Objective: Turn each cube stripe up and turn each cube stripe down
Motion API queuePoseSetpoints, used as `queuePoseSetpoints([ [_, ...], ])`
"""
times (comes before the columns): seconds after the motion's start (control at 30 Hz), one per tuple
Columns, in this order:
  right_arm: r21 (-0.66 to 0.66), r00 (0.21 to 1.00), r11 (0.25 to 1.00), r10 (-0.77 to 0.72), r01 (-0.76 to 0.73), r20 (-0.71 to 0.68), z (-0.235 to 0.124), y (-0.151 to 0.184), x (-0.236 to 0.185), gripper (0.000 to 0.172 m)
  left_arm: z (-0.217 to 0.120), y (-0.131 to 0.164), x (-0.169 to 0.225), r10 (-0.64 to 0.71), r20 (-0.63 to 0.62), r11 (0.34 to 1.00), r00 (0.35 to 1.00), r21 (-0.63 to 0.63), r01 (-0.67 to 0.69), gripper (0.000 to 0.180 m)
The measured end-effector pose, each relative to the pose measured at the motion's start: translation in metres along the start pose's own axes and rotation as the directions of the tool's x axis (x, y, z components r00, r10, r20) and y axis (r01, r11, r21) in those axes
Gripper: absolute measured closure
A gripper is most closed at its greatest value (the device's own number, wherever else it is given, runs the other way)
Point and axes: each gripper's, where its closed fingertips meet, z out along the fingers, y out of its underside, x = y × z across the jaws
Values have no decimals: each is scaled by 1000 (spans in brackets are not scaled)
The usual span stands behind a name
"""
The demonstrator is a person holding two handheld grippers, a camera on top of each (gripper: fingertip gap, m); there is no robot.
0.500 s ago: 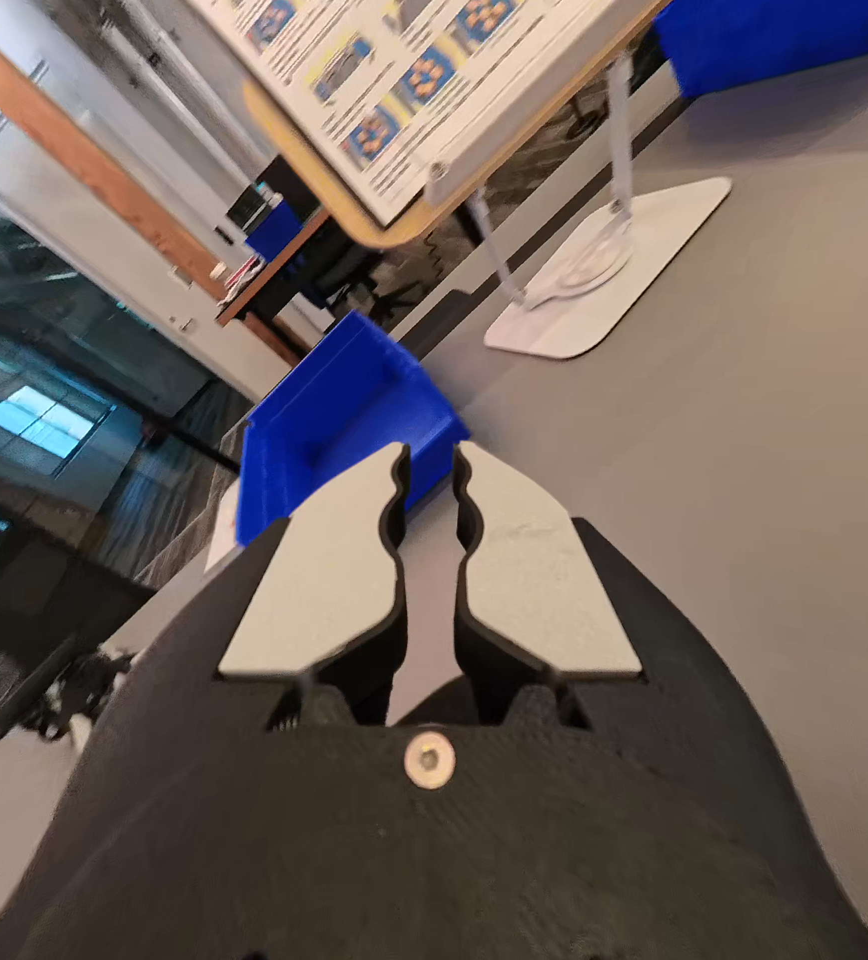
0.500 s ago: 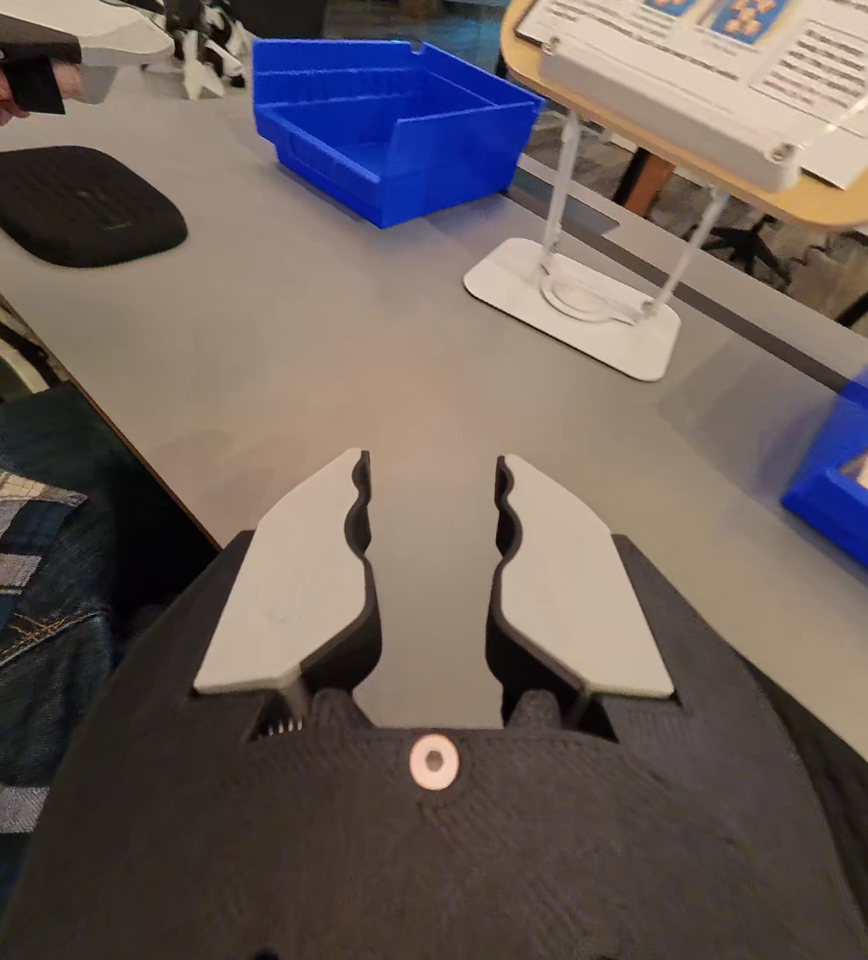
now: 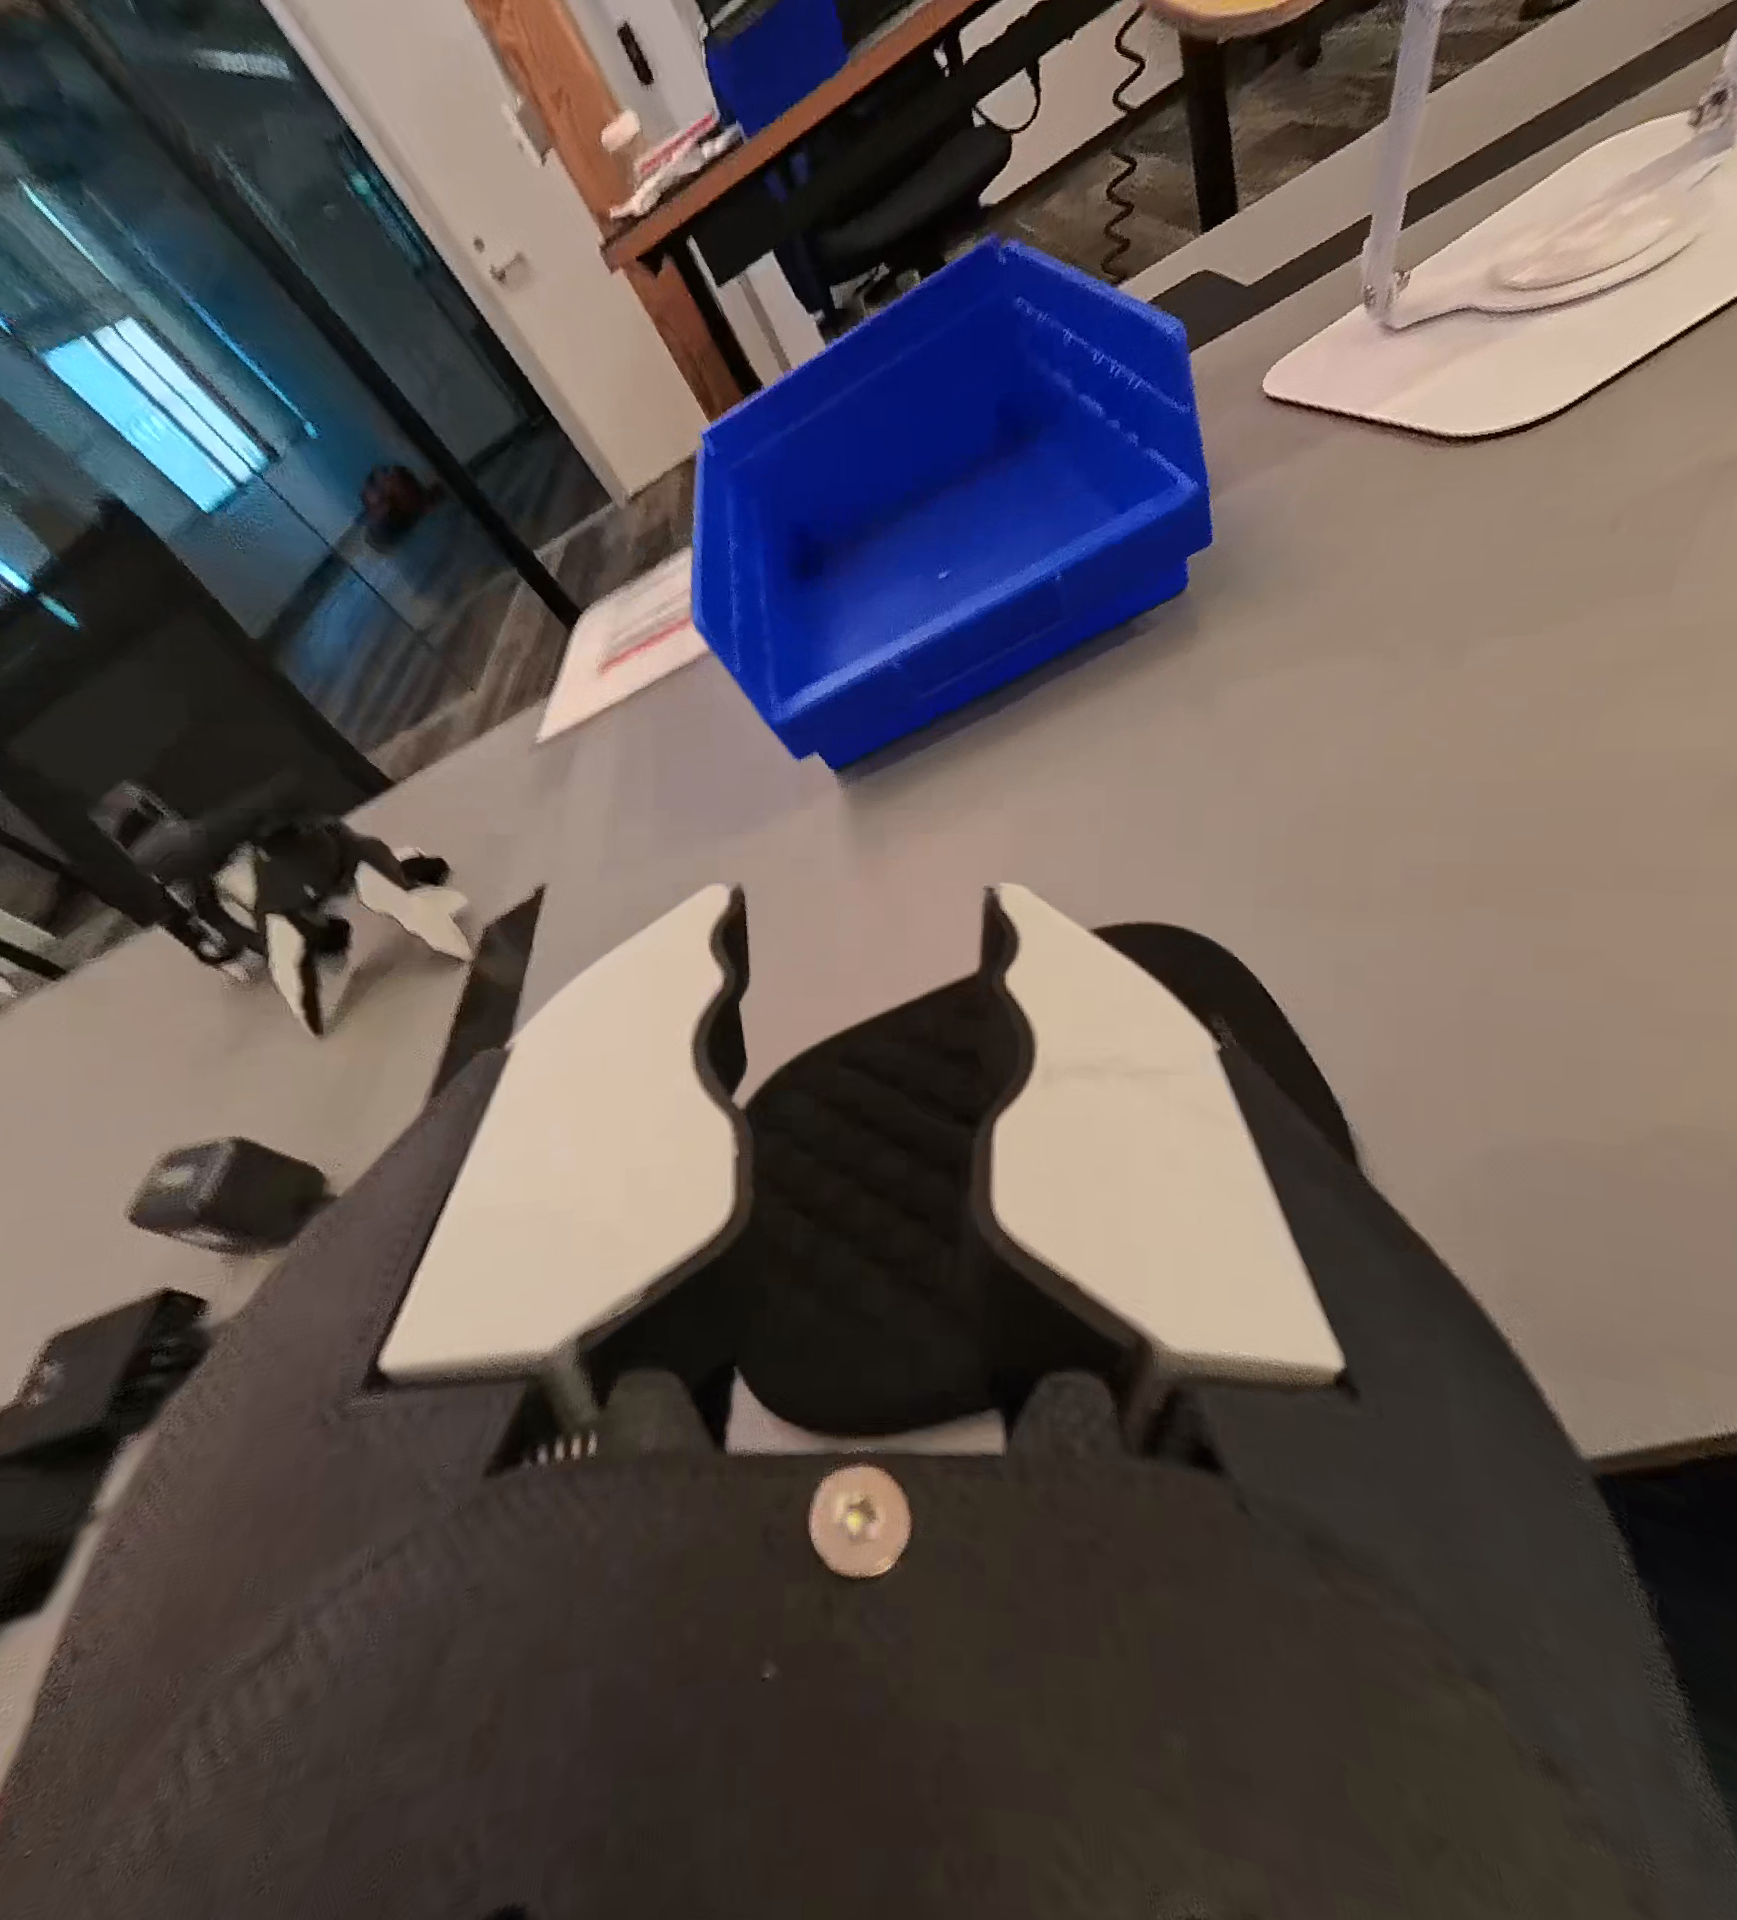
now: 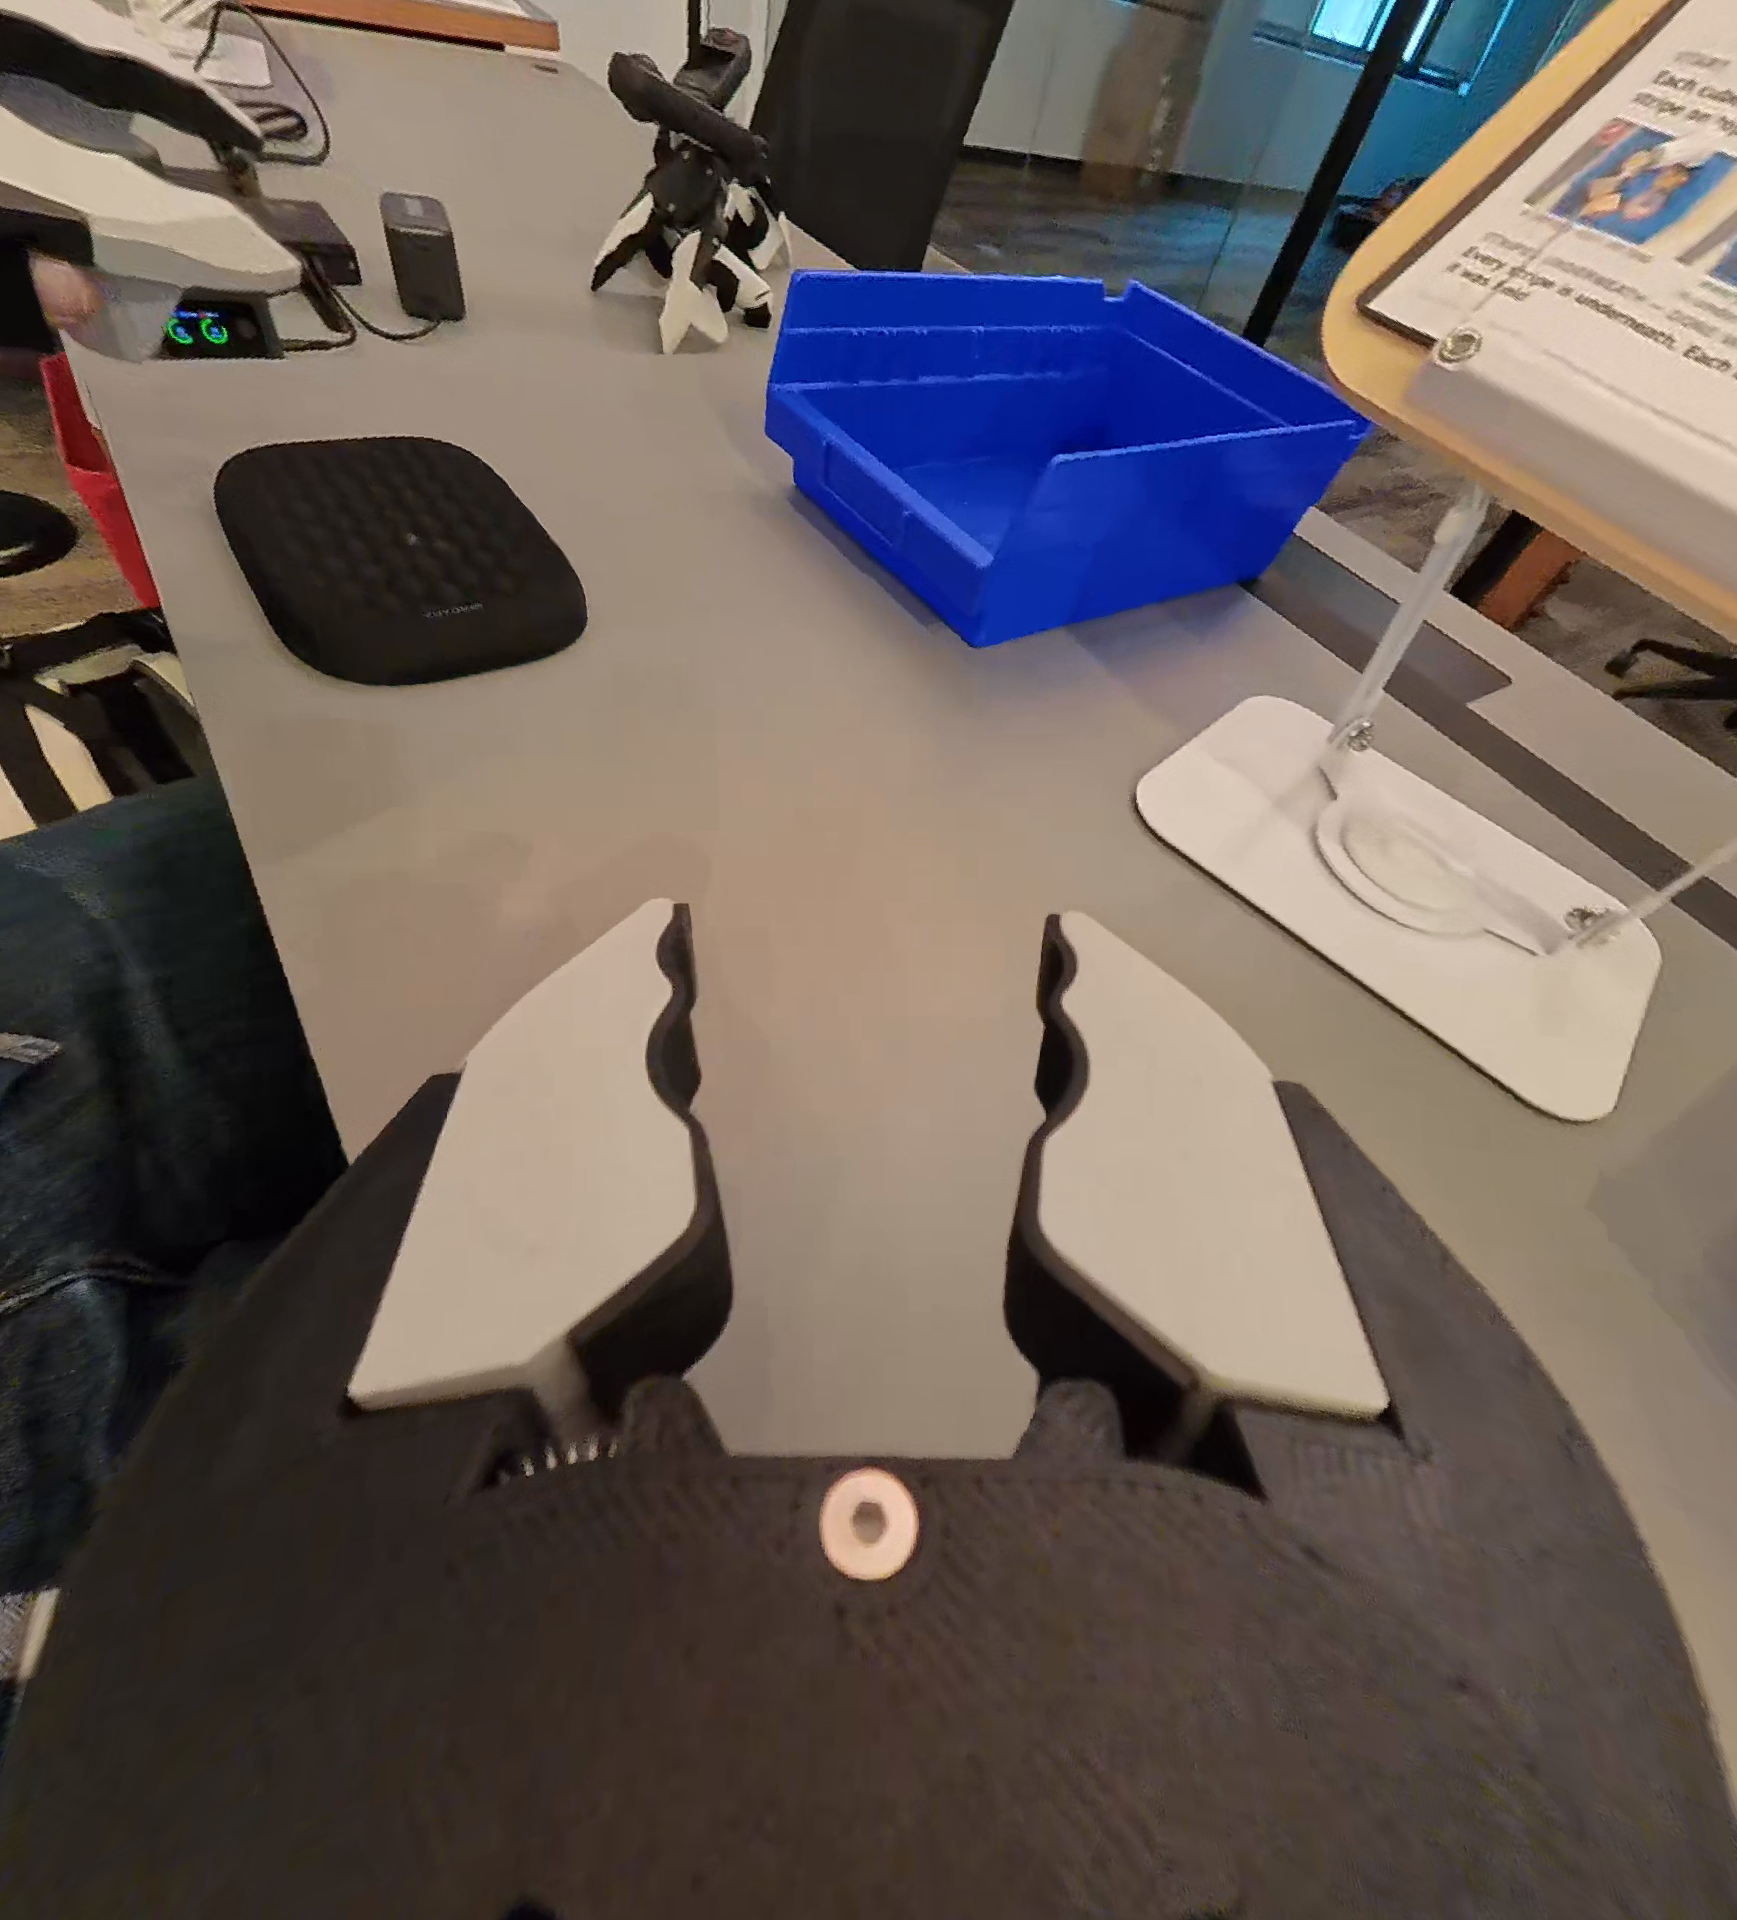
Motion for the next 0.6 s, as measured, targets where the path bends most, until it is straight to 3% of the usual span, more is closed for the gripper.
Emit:
queuePoseSetpoints([
  [0.17, -10, 1000, 1000, -1, 1, 15, 21, -1, 8, 98, -8, 19, -2, -87, -1, 994, 996, -71, 87, 117],
  [0.33, -55, 998, 996, 68, -67, 9, 37, 9, 34, 97, -10, 13, 10, -158, -35, 985, 987, -69, 155, 107],
  [0.43, -102, 987, 982, 158, -157, 0, 46, 21, 51, 103, -3, 7, 20, -162, -46, 984, 986, -81, 158, 106],
  [0.6, -189, 974, 955, 225, -228, -40, 59, 43, 81, 85, 23, -15, 39, -237, -65, 969, 969, -83, 231, 126],
])
